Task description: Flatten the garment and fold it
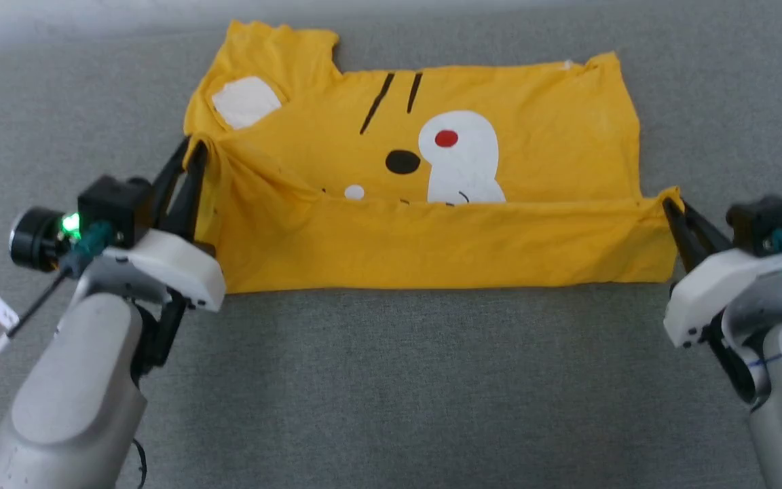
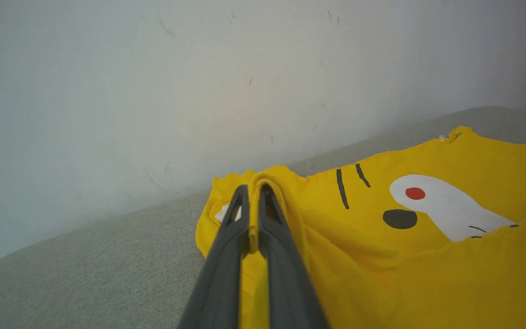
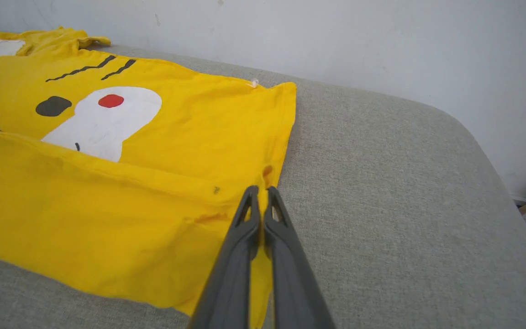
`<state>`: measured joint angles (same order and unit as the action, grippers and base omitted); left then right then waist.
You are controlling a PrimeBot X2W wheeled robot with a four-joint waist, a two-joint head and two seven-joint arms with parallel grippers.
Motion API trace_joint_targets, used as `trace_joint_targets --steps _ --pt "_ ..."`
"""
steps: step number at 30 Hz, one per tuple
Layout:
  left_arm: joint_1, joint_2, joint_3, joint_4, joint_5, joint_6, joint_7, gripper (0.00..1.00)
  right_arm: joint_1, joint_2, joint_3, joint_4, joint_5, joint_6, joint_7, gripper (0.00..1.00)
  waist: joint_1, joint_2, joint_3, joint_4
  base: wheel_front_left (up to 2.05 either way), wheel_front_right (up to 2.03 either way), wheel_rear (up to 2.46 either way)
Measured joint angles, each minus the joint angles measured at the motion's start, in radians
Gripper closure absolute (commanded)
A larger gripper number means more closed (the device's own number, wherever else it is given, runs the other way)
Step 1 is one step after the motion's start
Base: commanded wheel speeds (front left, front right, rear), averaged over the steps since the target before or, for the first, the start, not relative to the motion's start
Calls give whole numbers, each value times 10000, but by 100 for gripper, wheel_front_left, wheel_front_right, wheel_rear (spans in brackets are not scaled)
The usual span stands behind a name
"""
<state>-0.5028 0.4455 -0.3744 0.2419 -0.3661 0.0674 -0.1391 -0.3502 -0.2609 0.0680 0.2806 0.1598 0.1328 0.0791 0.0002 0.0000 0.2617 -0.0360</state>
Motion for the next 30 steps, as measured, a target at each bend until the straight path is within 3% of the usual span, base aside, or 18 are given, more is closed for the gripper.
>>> trace_joint_targets --steps 8,13,19,20,21,22,23,30 --pt "-1312 92 -63 1519 -155 -543 993 100 -1458 -105 79 1131 353 0 993 100 1 0 963 -82 0 0 0" --pt "-1662 150 -203 2514 -740 -1106 2587 100 -2016 -54 171 1544 790 0 2025 100 0 0 1501 -105 0 0 0" --pt "-2042 196 -61 2581 -1795 -1369 4466 100 -2587 -13 27 1632 1505 -4 3687 100 -5 0 1854 -99 0 0 0" --pt "-2051 196 8 2529 -1935 -1369 4608 96 -2642 17 -88 1624 1597 -4 3950 100 -5 0 1864 -82 0 0 0" --pt "-2046 188 58 2479 -2010 -1369 4631 58 -2654 54 -196 1603 1643 -4 4188 100 -5 0 1860 -65 0 0 0" --pt "-2017 180 67 2405 -2000 -1344 4552 14 -2649 107 -324 1563 1691 -4 4364 61 -4 0 1843 -46 0 0 0" --pt "-1973 150 104 2322 -1937 -1193 4301 0 -2628 150 -393 1473 1707 -4 4408 0 -3 0 1817 -26 0 0 0" --pt "-982 -221 566 1592 -1223 209 1218 0 -1611 721 -1039 673 1687 -12 3266 0 -1 0 1325 84 0 0 0"
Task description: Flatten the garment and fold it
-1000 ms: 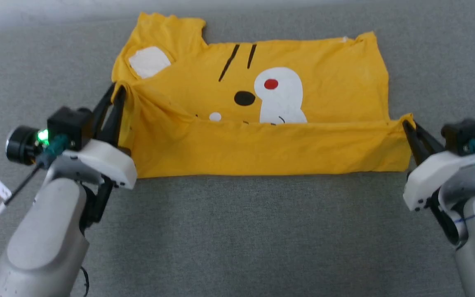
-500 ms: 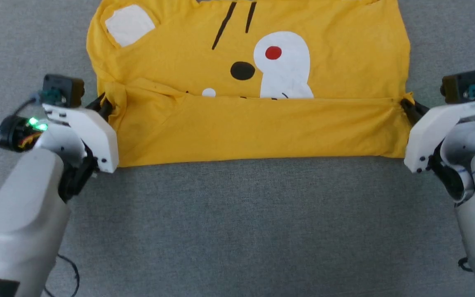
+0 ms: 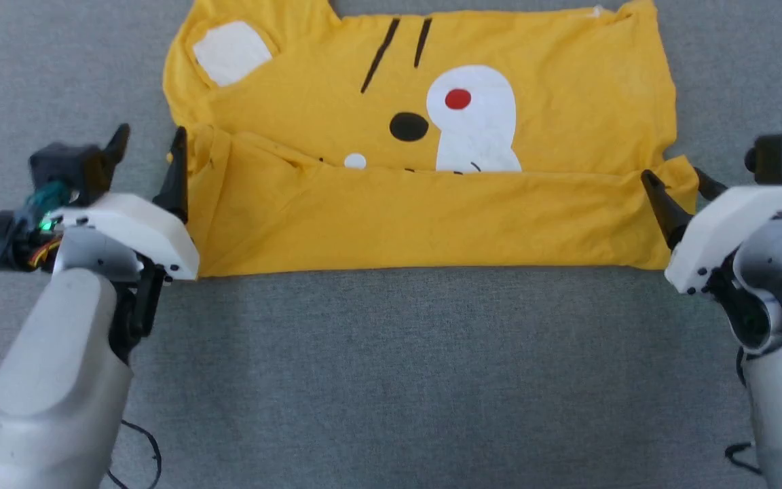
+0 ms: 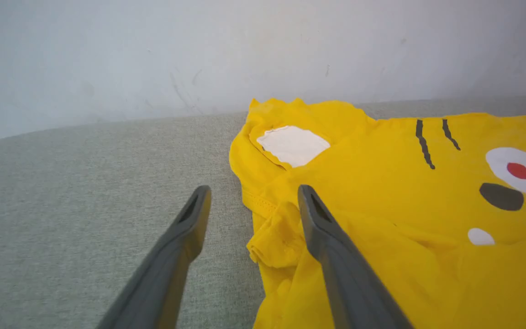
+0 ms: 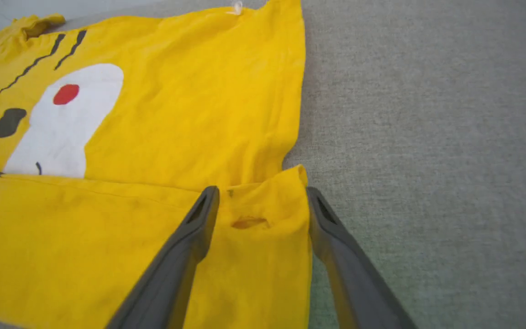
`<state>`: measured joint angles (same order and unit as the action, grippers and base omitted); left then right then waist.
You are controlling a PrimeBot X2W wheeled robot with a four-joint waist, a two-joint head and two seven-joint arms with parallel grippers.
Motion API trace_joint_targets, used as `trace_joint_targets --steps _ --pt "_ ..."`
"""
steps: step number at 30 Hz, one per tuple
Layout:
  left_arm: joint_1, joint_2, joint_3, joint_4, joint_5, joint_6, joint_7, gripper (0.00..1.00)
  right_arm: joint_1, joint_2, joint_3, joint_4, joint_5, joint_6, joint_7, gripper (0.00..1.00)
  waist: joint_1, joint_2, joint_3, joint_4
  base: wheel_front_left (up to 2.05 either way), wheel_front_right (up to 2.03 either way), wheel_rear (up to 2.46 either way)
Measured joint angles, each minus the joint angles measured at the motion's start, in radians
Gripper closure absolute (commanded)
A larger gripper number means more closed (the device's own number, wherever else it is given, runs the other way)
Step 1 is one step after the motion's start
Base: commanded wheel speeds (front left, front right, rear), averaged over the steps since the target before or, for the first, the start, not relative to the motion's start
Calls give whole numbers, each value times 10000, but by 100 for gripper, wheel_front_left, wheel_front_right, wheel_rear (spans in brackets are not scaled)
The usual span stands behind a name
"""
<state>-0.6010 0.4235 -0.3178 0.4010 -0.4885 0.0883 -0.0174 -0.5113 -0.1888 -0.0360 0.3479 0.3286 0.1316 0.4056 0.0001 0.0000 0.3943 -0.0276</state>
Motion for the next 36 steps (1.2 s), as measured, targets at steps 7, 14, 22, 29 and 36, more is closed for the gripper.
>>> trace_joint_targets --steps 7,14,22,29,36 --pt "1573 -412 322 -911 230 890 -1996 0 1484 673 -566 -1218 -430 0 -2424 0 -2 0 -806 62 0 0 0" --pt "3060 -564 476 -1476 171 1313 -2128 0 2787 1168 -288 -2048 -690 0 -4464 0 -4 0 -1495 -10 0 0 0" --pt "3557 -627 554 -1352 -322 1705 -989 0 3599 1325 -205 -2523 -1166 0 -5952 0 -3 0 -1781 -382 0 0 0" --pt "3550 -696 894 -826 -1028 2337 700 0 3837 1342 144 -2479 -807 0 -6188 0 -2 0 -1752 -793 0 0 0" --pt "3514 -443 1089 -736 -1758 2573 2523 0 3871 1354 485 -2163 -637 0 -6249 0 -4 0 -1645 -1259 0 0 0"
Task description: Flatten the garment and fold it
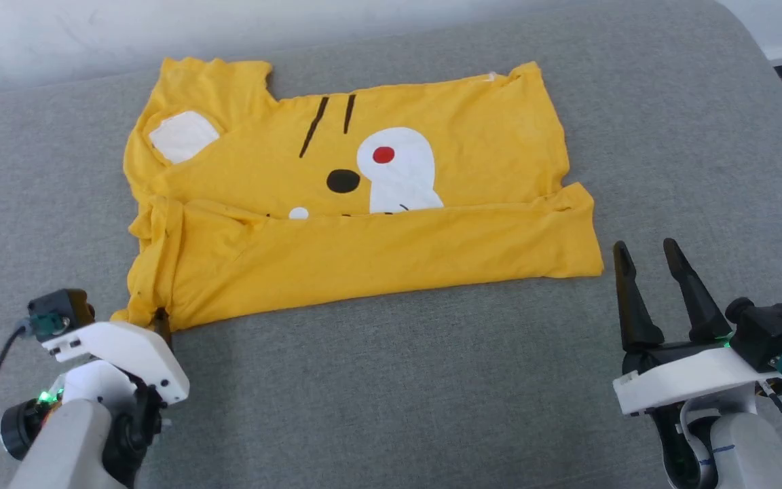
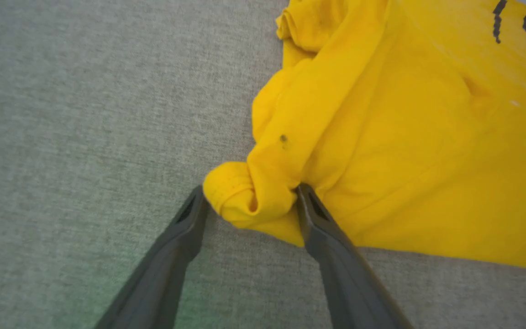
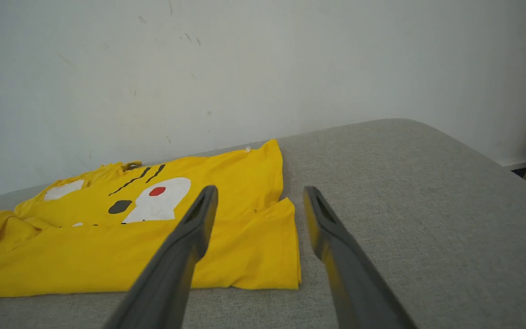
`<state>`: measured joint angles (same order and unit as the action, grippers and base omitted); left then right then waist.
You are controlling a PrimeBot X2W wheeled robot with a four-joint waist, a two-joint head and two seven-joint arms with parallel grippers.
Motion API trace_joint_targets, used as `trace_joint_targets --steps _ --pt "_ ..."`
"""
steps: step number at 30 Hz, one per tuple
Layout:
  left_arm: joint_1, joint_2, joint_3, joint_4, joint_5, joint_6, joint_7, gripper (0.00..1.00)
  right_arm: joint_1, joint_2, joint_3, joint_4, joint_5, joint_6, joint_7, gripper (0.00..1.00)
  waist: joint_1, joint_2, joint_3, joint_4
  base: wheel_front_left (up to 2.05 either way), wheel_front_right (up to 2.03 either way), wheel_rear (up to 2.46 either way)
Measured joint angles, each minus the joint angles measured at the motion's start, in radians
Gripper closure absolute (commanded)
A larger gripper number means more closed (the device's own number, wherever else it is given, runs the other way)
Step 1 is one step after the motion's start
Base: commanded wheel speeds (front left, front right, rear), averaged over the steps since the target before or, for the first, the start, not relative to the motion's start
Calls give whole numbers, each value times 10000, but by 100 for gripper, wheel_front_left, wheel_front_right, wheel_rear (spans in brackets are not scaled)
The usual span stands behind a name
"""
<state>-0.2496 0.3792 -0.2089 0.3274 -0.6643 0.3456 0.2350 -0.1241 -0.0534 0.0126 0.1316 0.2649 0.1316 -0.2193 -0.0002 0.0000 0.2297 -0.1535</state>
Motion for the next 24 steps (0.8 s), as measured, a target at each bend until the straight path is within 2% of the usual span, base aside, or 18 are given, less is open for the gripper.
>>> trace_joint_targets --steps 1,3,4,10,15,20,24 --pt "1 88 -4 -90 -81 -6 247 0 0 -4 -10 29 4 0 -19 0 0 0 11 -56 0 0 0" --pt "16 247 -17 -282 -167 -33 562 71 -2 0 -13 59 2 0 -27 0 0 0 29 -141 0 0 0" --pt "34 297 -23 -374 -180 -92 577 100 -2 0 -33 65 -4 0 -27 0 0 0 39 -164 0 0 0" --pt "73 186 -180 -746 -207 -196 418 100 -69 -2 -259 213 -299 0 0 0 3 0 54 -5 0 0 0" --pt "71 56 -313 -834 -113 -282 148 100 -843 2 -571 757 -558 0 711 0 3 0 90 220 0 0 0" --pt "-1 -52 -474 -876 -25 -422 -98 100 -1787 6 -1158 2031 -545 0 2922 0 4 0 205 479 0 0 0" --pt "-174 -155 -631 -844 -6 -608 -222 100 -2336 4 -1613 2940 -545 0 5143 0 4 0 320 731 0 0 0"
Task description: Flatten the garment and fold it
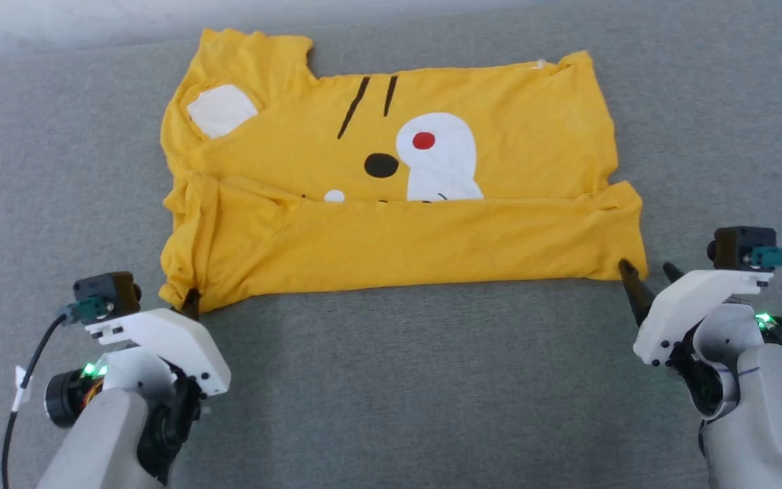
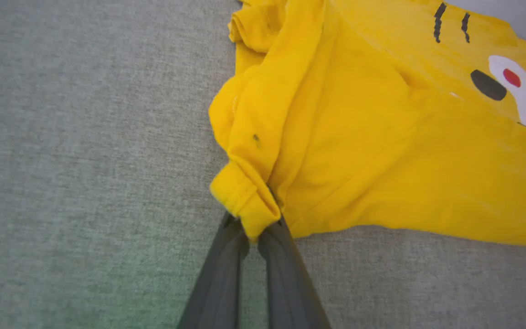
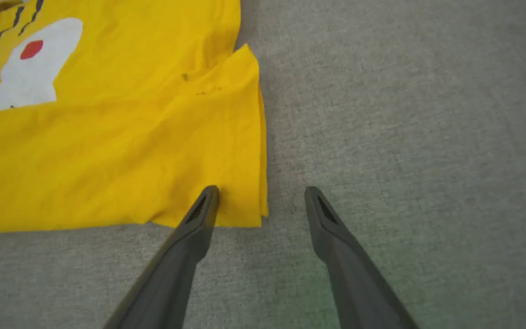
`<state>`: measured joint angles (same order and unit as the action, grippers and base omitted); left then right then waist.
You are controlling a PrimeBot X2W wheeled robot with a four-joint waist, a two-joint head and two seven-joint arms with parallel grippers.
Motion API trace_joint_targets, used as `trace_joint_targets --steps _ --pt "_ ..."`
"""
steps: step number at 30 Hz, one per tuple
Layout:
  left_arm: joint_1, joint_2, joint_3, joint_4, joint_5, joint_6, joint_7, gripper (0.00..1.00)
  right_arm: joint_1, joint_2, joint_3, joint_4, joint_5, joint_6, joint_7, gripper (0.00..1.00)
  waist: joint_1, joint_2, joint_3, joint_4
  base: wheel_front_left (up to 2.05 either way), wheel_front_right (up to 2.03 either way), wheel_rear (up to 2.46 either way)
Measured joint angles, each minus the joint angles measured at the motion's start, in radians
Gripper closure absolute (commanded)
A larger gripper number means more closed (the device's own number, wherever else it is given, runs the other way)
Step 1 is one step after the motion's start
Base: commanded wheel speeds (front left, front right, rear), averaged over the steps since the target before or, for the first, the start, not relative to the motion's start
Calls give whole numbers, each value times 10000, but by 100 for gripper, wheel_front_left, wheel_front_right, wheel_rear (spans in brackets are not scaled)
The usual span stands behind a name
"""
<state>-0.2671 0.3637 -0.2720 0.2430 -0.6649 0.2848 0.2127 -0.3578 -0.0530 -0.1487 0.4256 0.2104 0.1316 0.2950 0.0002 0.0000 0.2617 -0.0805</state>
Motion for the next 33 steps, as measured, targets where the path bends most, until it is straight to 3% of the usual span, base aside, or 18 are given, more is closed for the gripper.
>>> trace_joint_targets --steps 6,8,10,14,22,28,33 --pt "-258 -157 -207 65 56 -222 -242 100 -488 -17 -426 82 -368 0 2033 0 -1 0 207 345 0 0 0" --pt "-295 -167 -244 104 77 -301 -370 100 -578 -48 -489 -6 -382 0 2648 62 -1 0 276 434 0 0 0" --pt "-327 -188 -284 115 130 -305 -506 100 -637 -88 -552 -207 -387 0 3137 100 -1 0 327 503 0 0 0" --pt "-393 -196 -326 165 443 -376 -1068 100 -580 -36 -570 -688 -401 0 3530 100 1 0 324 592 0 0 0" --pt "-112 -140 -245 48 878 -121 -2311 100 353 2 -428 -1967 -242 0 2194 100 -2 0 -180 639 0 0 0" --pt "1077 -77 -382 -598 959 282 -2059 100 1472 27 -621 -2915 -247 2 2188 100 -3 0 -693 720 0 0 0" --pt "2095 67 -585 -1331 922 633 -1335 100 2313 38 -848 -3643 -437 12 2972 100 -4 0 -956 846 0 0 0"
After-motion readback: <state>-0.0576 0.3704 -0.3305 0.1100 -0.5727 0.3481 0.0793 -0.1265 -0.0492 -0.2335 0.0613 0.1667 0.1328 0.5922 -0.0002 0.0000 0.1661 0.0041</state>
